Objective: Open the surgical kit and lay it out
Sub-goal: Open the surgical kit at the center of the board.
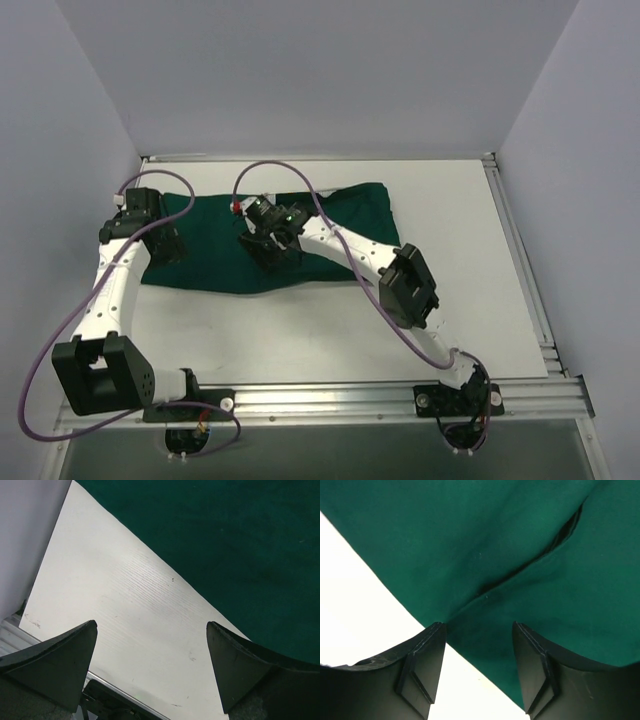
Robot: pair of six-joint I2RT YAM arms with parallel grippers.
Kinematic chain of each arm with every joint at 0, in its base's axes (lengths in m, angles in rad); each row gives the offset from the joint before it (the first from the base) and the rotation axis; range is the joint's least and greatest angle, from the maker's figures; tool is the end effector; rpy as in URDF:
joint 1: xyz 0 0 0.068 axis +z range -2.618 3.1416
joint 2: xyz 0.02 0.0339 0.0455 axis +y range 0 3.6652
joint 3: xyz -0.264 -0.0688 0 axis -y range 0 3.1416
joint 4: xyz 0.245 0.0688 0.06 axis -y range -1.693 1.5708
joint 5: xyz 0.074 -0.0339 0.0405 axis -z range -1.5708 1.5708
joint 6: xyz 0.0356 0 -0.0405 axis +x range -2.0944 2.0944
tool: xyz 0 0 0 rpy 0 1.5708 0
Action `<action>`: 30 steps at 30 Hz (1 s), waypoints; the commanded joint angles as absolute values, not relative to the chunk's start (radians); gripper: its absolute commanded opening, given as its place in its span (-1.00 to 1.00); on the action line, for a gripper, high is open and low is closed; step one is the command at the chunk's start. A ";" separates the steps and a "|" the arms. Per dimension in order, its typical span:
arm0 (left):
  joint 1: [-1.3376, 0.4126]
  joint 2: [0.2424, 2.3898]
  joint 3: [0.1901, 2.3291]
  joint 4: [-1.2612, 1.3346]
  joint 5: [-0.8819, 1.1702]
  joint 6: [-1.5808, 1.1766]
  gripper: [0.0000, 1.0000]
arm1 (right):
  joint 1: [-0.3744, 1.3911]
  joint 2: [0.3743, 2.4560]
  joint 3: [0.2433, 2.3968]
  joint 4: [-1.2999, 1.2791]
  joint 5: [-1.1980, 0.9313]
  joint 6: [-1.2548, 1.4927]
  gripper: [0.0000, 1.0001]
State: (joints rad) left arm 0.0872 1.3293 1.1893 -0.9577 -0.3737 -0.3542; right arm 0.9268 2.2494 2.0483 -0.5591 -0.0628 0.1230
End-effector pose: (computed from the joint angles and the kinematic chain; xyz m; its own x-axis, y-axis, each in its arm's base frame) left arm 0.2546 0.0353 0.2997 -0.7461 -0.3894 -0.5401 -0.5390 0.8294 0.1468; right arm 0.3087 0.4149 0.2534 -0.5119 -0.4778 -0.7139 -0.7684 0.6262 0.1318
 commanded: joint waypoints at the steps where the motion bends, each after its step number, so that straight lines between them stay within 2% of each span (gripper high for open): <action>1: 0.091 1.308 1.206 -0.936 -0.339 -0.342 1.00 | 0.943 2.287 2.121 -0.617 -0.009 0.113 0.08; 11: 0.091 1.316 1.232 -0.931 -0.298 -0.344 1.00 | 0.948 2.303 2.126 -0.627 0.011 0.135 -0.18; 12: 0.091 1.316 1.232 -0.931 -0.299 -0.344 1.00 | 0.948 2.303 2.126 -0.626 0.011 0.140 -0.24; 14: 0.091 1.318 1.233 -0.931 -0.295 -0.344 1.00 | 0.953 2.301 2.132 -0.624 -0.011 0.149 -0.48; 17: 0.091 1.315 1.233 -0.930 -0.291 -0.342 1.00 | 0.956 2.292 2.137 -0.620 -0.003 0.152 -0.65; 19: 0.091 1.313 1.233 -0.931 -0.288 -0.341 1.00 | 0.956 2.287 2.138 -0.620 -0.003 0.155 -0.69; 21: 0.091 1.313 1.230 -0.928 -0.285 -0.341 1.00 | 0.956 2.284 2.141 -0.618 0.032 0.158 -0.97; 22: 0.091 1.313 1.229 -0.928 -0.284 -0.341 1.00 | 0.956 2.281 2.141 -0.618 0.037 0.160 -1.00; 26: 0.091 1.312 1.229 -0.925 -0.272 -0.341 1.00 | 0.956 2.269 2.132 -0.614 0.046 0.161 -0.96; 27: 0.091 1.312 1.229 -0.923 -0.270 -0.341 1.00 | 0.954 2.273 2.137 -0.617 0.048 0.160 -0.72; 30: 0.091 1.313 1.230 -0.922 -0.267 -0.341 1.00 | 0.953 2.278 2.138 -0.629 0.043 0.158 -0.64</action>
State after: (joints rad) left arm 0.0872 1.3293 1.1915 -0.9539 -0.2802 -0.3542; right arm 0.9573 2.3058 2.1120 -0.5873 -0.0139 0.1570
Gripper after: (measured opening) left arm 0.997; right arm 0.167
